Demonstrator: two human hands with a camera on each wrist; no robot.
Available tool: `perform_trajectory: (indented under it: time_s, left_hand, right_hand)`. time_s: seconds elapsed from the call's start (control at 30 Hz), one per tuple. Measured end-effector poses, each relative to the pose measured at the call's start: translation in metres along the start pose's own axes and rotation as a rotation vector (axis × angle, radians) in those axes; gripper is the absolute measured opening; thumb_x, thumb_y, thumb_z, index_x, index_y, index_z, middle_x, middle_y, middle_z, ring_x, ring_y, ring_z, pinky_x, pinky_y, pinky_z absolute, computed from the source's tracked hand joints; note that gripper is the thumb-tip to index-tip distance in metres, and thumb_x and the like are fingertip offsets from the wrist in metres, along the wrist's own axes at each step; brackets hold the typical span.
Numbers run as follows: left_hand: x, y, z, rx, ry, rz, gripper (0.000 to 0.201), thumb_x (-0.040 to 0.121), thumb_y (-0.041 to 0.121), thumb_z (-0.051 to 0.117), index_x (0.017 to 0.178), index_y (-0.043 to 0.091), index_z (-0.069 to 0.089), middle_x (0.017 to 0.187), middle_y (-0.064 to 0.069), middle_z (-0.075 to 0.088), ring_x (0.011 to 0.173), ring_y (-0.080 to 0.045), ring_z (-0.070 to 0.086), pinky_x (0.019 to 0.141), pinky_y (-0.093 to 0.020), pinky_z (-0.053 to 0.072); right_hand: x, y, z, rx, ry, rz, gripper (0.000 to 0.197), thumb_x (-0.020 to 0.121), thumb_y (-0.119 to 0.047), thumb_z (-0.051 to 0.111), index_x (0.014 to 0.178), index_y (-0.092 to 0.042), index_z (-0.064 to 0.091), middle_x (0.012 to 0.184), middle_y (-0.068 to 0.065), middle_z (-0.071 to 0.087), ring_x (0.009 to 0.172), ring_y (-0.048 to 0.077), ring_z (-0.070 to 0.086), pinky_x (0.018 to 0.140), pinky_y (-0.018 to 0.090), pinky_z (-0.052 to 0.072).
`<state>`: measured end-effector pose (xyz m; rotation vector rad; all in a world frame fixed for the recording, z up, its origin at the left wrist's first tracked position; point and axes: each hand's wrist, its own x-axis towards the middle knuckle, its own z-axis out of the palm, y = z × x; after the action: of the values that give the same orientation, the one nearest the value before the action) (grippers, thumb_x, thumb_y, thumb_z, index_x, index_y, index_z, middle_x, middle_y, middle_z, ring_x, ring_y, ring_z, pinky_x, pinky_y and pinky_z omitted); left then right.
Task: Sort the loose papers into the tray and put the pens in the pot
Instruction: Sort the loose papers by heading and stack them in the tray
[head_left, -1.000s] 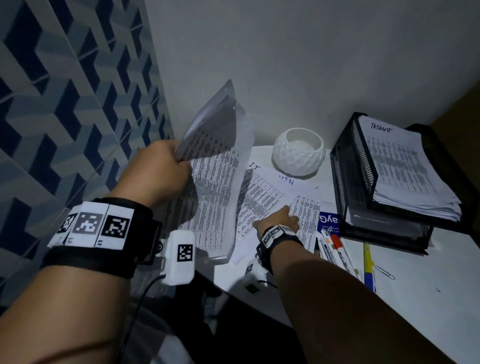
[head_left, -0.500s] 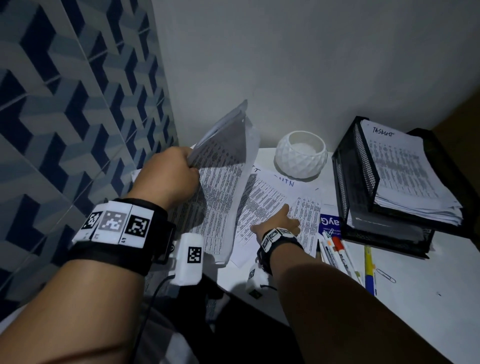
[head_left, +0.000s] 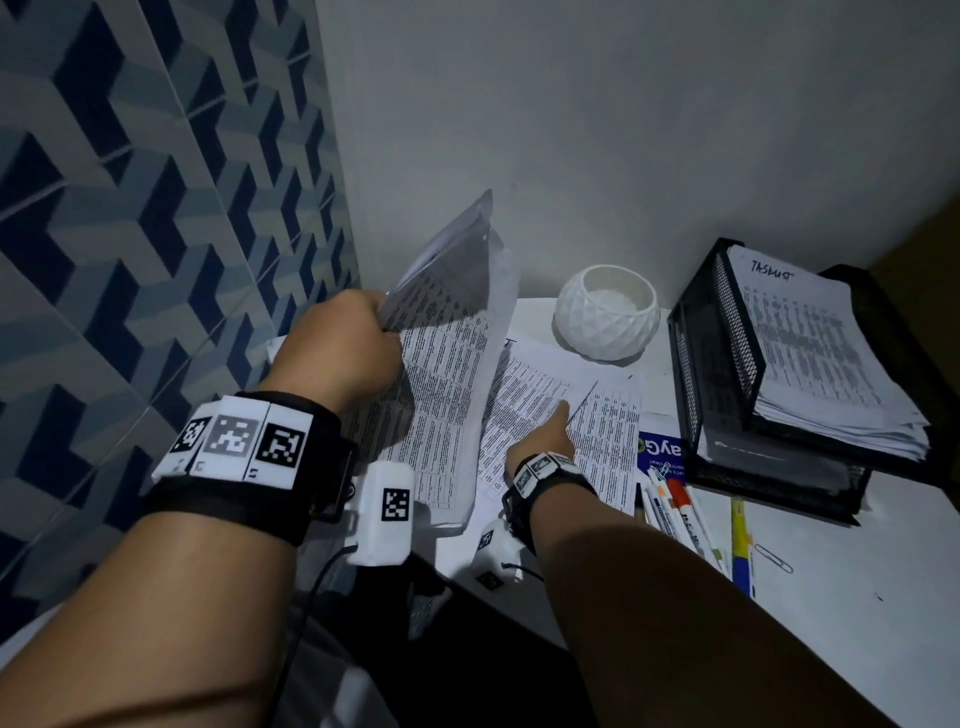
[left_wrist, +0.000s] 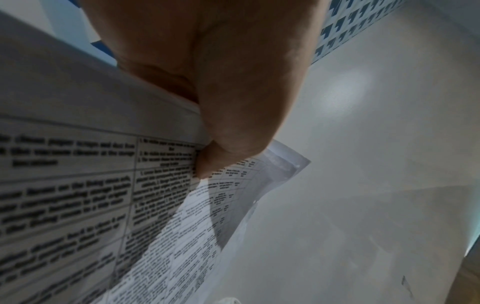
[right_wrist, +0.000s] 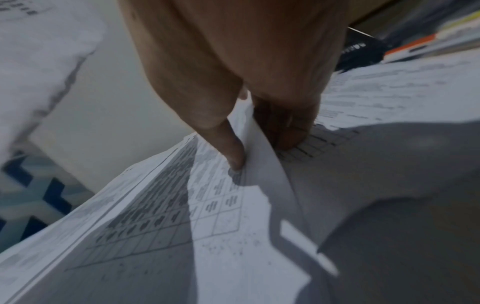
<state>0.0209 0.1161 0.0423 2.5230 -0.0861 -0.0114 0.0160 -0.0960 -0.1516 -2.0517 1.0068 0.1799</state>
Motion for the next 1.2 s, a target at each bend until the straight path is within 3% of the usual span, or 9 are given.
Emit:
perform_trajectory:
  time_s: [0.17, 0.27, 0.33, 0.43, 0.53, 0.63, 0.77, 0.97, 1.2]
  left_hand:
    - [0.001, -0.001, -0.003, -0.002, -0.014, -0.004, 0.016, 0.094, 0.019, 0.057, 0.101, 0.026, 0.069, 0.088, -0.002, 0.066, 0.086, -0.027, 0.06, 0.074, -0.03, 0.042]
    - [0.003, 0.003, 0.003, 0.017, -0.044, 0.011, 0.015, 0.095, 0.017, 0.056, 0.099, 0.028, 0.065, 0.085, -0.002, 0.064, 0.084, -0.029, 0.06, 0.073, -0.031, 0.043]
    - [0.003, 0.007, 0.007, 0.025, -0.058, 0.018, 0.016, 0.095, 0.016, 0.054, 0.094, 0.03, 0.061, 0.085, -0.002, 0.065, 0.083, -0.03, 0.061, 0.073, -0.032, 0.044]
    - [-0.001, 0.012, 0.012, 0.035, -0.048, 0.038, 0.016, 0.095, 0.015, 0.052, 0.088, 0.024, 0.062, 0.078, -0.001, 0.063, 0.082, -0.031, 0.061, 0.071, -0.031, 0.043]
    - [-0.005, 0.017, 0.018, 0.041, -0.045, 0.048, 0.019, 0.098, 0.017, 0.049, 0.084, 0.022, 0.06, 0.074, -0.001, 0.059, 0.082, -0.033, 0.059, 0.073, -0.033, 0.043]
    - [-0.008, 0.023, 0.025, 0.032, -0.048, 0.081, 0.022, 0.099, 0.018, 0.046, 0.079, 0.021, 0.056, 0.08, -0.008, 0.061, 0.084, -0.034, 0.059, 0.073, -0.035, 0.044]
    - [-0.012, 0.037, 0.035, -0.083, -0.094, 0.113, 0.027, 0.101, 0.022, 0.047, 0.082, 0.008, 0.059, 0.076, -0.009, 0.062, 0.072, -0.03, 0.058, 0.062, -0.035, 0.04]
    - [-0.024, 0.056, 0.05, -0.447, -0.215, 0.041, 0.029, 0.101, 0.026, 0.05, 0.074, 0.018, 0.05, 0.059, -0.001, 0.046, 0.056, -0.02, 0.043, 0.061, -0.033, 0.033]
    - [-0.038, 0.064, 0.05, -0.55, -0.296, 0.076, 0.073, 0.099, 0.071, 0.031, 0.062, 0.011, 0.047, 0.045, -0.008, 0.049, 0.04, -0.021, 0.044, 0.051, -0.029, 0.036]
  right_hand:
    - [-0.005, 0.012, -0.023, 0.214, 0.107, 0.001, 0.095, 0.095, 0.002, 0.055, 0.162, -0.039, 0.002, 0.108, 0.012, 0.058, 0.087, 0.028, 0.067, 0.083, 0.043, 0.059]
    - [-0.002, 0.023, -0.06, 0.237, 0.141, -0.008, 0.05, 0.097, 0.003, 0.049, 0.145, -0.01, 0.052, 0.119, 0.017, 0.066, 0.1, 0.033, 0.067, 0.085, 0.035, 0.058]
    - [0.002, 0.042, -0.09, 0.279, 0.209, 0.002, 0.027, 0.097, 0.001, 0.047, 0.11, -0.004, 0.07, 0.09, 0.012, 0.07, 0.072, 0.027, 0.065, 0.06, 0.027, 0.055]
    - [0.006, 0.075, -0.13, 0.436, 0.344, 0.032, 0.02, 0.091, -0.005, 0.05, 0.09, -0.001, 0.07, 0.063, 0.01, 0.061, 0.052, 0.026, 0.056, 0.048, 0.033, 0.049]
    - [0.0, 0.094, -0.163, 0.581, 0.324, 0.073, 0.012, 0.083, 0.002, 0.046, 0.079, 0.0, 0.057, 0.063, 0.015, 0.046, 0.048, 0.022, 0.04, 0.038, 0.019, 0.029]
    - [-0.015, 0.099, -0.18, 0.736, 0.242, 0.059, 0.021, 0.083, 0.008, 0.045, 0.071, -0.007, 0.055, 0.051, 0.005, 0.047, 0.039, 0.016, 0.04, 0.046, 0.02, 0.038]
    - [-0.031, 0.092, -0.176, 0.817, 0.063, -0.01, 0.027, 0.086, 0.009, 0.046, 0.087, -0.007, 0.069, 0.065, 0.011, 0.065, 0.06, 0.025, 0.061, 0.065, 0.037, 0.054]
    - [-0.049, 0.068, -0.153, 0.742, -0.079, -0.158, 0.027, 0.088, 0.012, 0.045, 0.09, -0.006, 0.065, 0.065, 0.008, 0.057, 0.048, 0.019, 0.05, 0.046, 0.02, 0.04]
    - [-0.048, 0.04, -0.131, 0.727, -0.158, -0.223, 0.034, 0.088, 0.01, 0.053, 0.112, -0.009, 0.068, 0.107, 0.019, 0.075, 0.1, 0.04, 0.072, 0.084, 0.055, 0.061]
